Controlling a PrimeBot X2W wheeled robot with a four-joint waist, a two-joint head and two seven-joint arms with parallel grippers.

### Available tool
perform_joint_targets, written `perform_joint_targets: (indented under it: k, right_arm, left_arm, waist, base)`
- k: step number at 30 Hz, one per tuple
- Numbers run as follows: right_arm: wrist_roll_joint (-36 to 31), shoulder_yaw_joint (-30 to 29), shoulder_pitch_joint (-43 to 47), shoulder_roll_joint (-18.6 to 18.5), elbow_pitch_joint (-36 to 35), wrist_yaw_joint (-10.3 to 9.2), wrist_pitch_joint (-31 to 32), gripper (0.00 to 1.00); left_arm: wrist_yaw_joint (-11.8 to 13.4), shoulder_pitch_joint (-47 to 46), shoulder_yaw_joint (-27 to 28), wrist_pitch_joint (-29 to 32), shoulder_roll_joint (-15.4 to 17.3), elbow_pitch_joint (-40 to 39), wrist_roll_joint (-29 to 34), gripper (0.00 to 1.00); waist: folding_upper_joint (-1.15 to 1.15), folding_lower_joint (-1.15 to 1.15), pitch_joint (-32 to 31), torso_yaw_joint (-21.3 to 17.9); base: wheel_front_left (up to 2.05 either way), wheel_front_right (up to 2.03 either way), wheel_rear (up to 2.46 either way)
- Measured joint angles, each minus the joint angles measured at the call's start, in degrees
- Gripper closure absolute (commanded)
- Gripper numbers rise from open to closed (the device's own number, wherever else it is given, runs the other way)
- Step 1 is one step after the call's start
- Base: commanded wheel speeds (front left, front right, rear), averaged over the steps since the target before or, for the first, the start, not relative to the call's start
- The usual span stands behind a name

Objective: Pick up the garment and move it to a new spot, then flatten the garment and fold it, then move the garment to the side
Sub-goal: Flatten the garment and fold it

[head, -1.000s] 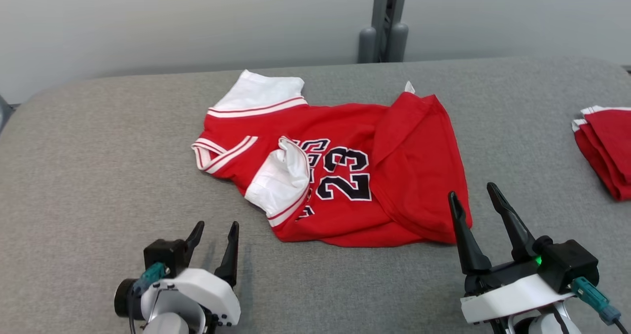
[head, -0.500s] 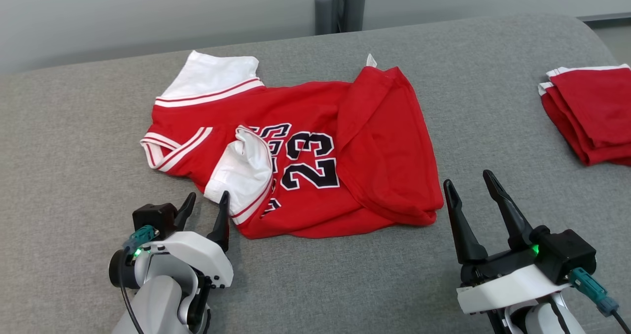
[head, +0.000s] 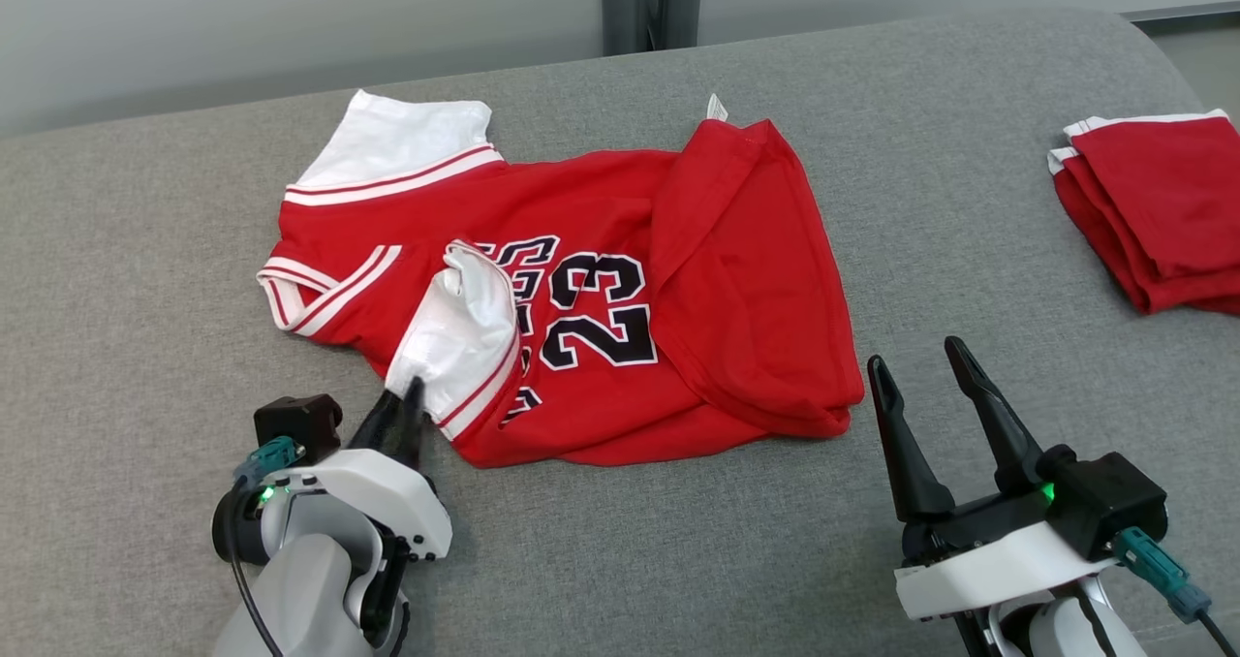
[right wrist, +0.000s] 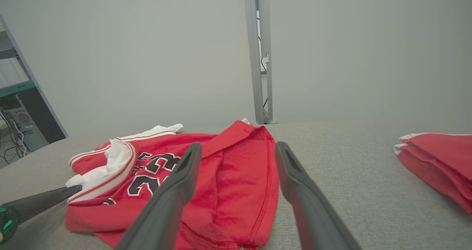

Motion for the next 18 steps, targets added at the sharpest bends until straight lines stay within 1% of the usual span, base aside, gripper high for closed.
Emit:
perform_joint_targets:
  k: [6,10,18]
  right_arm:
    - [0.01,0.09,0.02,0.0,0.85,0.0,0.0,0.0]
    - [0.11,-0.16,0.18,0.0,1.27,0.0,0.0,0.0]
    - [0.67,-0.76,1.28,0.01,1.79,0.0,0.0,0.0]
  left_arm:
    - [0.0,-0.69,-0.46,-1.1,0.21,0.25,0.79,1.0]
    - [0.24,0.16,-0.47,-1.3,0.56,-1.03,1.66,1.0]
    - [1.53,4.31,0.53,-1.4,0.83,-6.08,2.13,1.0]
  waist:
    - [0.0,0.0,-0.81,0.96]
    - [0.0,0.0,-2.04,2.18]
    - [0.0,0.0,-4.48,6.81]
  base:
    - [0.0,0.0,0.0]
    - [0.0,0.0,0.0]
    - [0.0,0.0,0.0]
